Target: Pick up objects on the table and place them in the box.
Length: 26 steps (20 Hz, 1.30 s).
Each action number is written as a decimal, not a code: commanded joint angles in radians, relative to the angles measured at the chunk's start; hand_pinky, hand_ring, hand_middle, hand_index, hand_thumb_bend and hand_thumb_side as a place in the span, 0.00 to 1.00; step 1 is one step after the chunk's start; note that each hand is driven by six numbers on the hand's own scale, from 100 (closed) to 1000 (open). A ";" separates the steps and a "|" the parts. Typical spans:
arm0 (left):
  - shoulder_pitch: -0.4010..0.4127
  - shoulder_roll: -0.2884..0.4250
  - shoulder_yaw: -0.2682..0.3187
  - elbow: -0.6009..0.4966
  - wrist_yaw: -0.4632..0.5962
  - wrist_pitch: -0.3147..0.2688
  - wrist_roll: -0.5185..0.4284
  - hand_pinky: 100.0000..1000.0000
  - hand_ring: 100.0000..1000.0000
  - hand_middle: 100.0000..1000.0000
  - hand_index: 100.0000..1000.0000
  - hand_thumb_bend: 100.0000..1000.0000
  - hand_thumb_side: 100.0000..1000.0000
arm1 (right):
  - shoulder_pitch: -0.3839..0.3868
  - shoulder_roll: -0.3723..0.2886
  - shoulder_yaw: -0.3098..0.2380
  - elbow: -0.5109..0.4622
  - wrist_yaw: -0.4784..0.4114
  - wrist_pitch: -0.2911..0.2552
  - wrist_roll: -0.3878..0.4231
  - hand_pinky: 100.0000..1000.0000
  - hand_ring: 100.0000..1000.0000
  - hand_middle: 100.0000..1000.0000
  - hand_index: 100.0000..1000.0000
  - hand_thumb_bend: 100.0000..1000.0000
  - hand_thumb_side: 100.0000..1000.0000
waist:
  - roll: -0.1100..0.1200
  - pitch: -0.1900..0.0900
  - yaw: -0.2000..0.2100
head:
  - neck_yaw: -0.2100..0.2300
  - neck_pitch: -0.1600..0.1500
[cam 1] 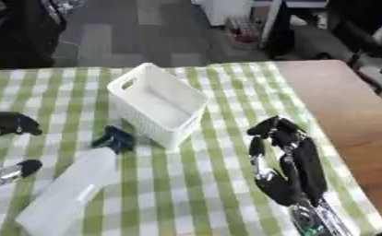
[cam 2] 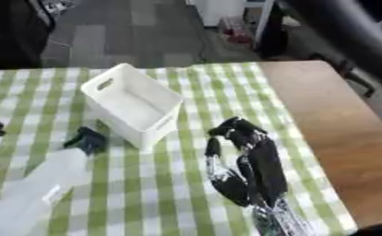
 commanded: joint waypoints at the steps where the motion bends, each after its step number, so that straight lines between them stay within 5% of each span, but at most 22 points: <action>1: -0.029 -0.011 -0.010 -0.014 -0.016 0.011 -0.075 0.71 0.80 0.87 0.89 0.25 1.00 | -0.006 -0.018 -0.004 -0.014 -0.003 -0.006 -0.001 0.23 0.39 0.48 0.57 0.00 1.00 | 0.009 -0.009 -0.003 | -0.019 -0.010; 6: -0.041 -0.042 -0.031 -0.030 -0.035 0.016 -0.139 0.63 0.79 0.85 0.86 0.25 1.00 | -0.009 -0.022 -0.005 -0.014 -0.007 -0.010 -0.001 0.24 0.39 0.48 0.57 0.00 1.00 | 0.010 -0.010 -0.005 | -0.025 -0.015; 15: -0.050 -0.097 -0.078 -0.018 -0.096 -0.014 -0.201 0.65 0.83 0.84 0.86 0.27 1.00 | -0.016 -0.034 -0.008 -0.014 -0.018 -0.021 -0.001 0.24 0.39 0.48 0.57 0.00 1.00 | 0.013 -0.009 -0.015 | -0.033 -0.017; 26: -0.042 -0.162 -0.096 0.136 -0.331 -0.101 -0.142 0.71 0.88 0.84 0.86 0.31 1.00 | -0.043 -0.071 -0.013 -0.014 -0.059 -0.050 0.008 0.24 0.39 0.48 0.57 0.00 1.00 | 0.023 -0.005 -0.050 | -0.008 -0.005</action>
